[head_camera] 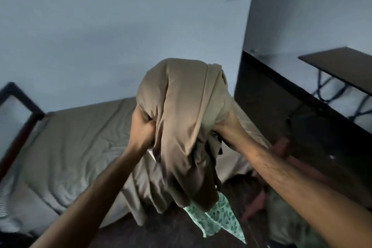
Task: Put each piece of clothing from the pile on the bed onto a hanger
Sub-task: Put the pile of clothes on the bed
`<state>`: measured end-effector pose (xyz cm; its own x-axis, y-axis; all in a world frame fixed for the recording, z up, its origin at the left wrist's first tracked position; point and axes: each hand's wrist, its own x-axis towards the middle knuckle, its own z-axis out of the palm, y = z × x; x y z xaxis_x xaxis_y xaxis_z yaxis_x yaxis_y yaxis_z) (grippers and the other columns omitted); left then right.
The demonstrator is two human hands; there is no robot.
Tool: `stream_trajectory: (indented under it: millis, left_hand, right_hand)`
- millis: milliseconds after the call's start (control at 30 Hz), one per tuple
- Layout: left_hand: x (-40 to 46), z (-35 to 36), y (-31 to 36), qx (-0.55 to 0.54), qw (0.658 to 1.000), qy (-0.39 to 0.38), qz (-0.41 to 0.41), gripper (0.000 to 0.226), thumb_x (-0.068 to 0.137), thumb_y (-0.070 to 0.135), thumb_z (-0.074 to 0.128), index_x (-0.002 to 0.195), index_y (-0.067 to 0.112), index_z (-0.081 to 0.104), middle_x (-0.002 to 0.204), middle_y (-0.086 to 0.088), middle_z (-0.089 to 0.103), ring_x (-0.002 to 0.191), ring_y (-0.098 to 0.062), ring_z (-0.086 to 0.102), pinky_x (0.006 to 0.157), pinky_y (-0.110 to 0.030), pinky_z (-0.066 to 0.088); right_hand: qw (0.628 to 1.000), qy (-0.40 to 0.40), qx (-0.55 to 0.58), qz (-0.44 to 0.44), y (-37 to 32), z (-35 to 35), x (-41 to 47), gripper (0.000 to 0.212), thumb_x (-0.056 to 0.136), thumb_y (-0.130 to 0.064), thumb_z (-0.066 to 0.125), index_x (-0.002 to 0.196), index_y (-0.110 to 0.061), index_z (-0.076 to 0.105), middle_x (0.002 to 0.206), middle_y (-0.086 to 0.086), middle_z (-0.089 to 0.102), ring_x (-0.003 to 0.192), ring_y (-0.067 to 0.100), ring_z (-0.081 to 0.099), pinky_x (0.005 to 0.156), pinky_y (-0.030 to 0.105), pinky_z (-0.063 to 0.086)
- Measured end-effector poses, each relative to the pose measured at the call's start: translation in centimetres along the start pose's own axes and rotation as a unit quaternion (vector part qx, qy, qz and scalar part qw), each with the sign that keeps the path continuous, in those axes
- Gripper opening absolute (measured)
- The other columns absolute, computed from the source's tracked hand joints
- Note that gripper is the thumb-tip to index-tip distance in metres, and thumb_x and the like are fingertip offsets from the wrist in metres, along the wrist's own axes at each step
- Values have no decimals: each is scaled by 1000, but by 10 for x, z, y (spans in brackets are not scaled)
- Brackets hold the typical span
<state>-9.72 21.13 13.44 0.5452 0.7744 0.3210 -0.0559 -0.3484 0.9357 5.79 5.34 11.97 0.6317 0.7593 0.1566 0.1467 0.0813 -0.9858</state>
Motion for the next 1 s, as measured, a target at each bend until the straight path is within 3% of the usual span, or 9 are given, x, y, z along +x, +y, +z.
stream_trajectory:
  millis: [133, 267, 333, 400, 467, 567, 667, 833, 1000]
  left_hand:
    - [87, -97, 2, 61, 997, 48, 29, 31, 93, 9, 57, 122, 20, 54, 109, 17, 62, 98, 4, 61, 82, -3, 44]
    - [212, -192, -13, 217, 972, 36, 80, 47, 87, 35, 52, 124, 7, 59, 121, -5, 66, 114, -23, 62, 92, -38, 52]
    - [277, -234, -20, 429, 902, 12, 53, 54, 86, 38, 50, 127, 4, 57, 135, -19, 57, 129, -37, 52, 104, -57, 43]
    - [311, -265, -37, 636, 771, -1, -22, 71, 96, 36, 48, 155, 5, 23, 163, -22, 16, 152, -39, 13, 118, -65, 9]
    - [309, -280, -69, 702, 710, -14, -60, 69, 100, 32, 41, 157, 8, 11, 165, -21, 3, 153, -36, 2, 119, -64, 0]
    - [254, -267, -137, 679, 730, -72, 4, 55, 91, 22, 34, 145, 14, 41, 162, -19, 21, 149, -34, 23, 118, -61, 16]
    - [184, -225, -185, 635, 755, -155, 56, 58, 80, 19, 52, 137, 12, 56, 151, -18, 44, 134, -37, 49, 107, -62, 38]
    - [96, -110, -213, 531, 801, -256, 108, 57, 78, 35, 52, 134, 22, 55, 145, -9, 52, 127, -32, 55, 103, -51, 46]
    - [27, 23, -211, 444, 801, -375, 143, 55, 90, 33, 55, 144, 24, 45, 156, -5, 39, 139, -29, 43, 109, -47, 37]
  right_hand:
    - [997, -39, 10, -59, -26, 106, 96, 63, 69, 2, 76, 124, -14, 51, 107, -3, 68, 97, -1, 68, 86, 22, 53]
    - [989, -56, -33, -129, -65, 196, 217, 58, 77, 4, 79, 122, -19, 51, 107, -10, 63, 89, -13, 63, 84, 11, 50]
    - [979, -61, -115, -158, -78, 229, 281, 73, 78, -10, 85, 139, -9, 46, 123, -2, 61, 107, 3, 62, 96, 20, 51]
    - [959, -33, -236, -155, -75, 253, 328, 103, 78, -25, 85, 156, -4, 22, 149, 15, 42, 129, 27, 51, 110, 42, 44]
    - [947, -12, -319, -30, -53, 266, 338, 107, 80, -33, 81, 158, -7, 11, 155, 24, 30, 135, 41, 44, 110, 46, 42]
    - [926, -115, -359, -26, 1, 260, 308, 60, 85, -23, 74, 137, -4, 51, 136, 18, 54, 125, 33, 54, 99, 34, 44]
    - [902, -173, -394, -46, 57, 222, 261, 28, 85, -13, 72, 113, -8, 69, 116, 14, 66, 112, 29, 62, 93, 32, 44]
    - [890, -175, -422, 0, 136, 120, 150, 22, 86, -9, 70, 108, -10, 73, 110, 3, 74, 105, 15, 67, 95, 26, 47]
    - [905, -82, -409, 85, 181, -4, 34, 20, 87, -9, 67, 105, -15, 72, 106, -4, 71, 101, 10, 65, 92, 29, 51]
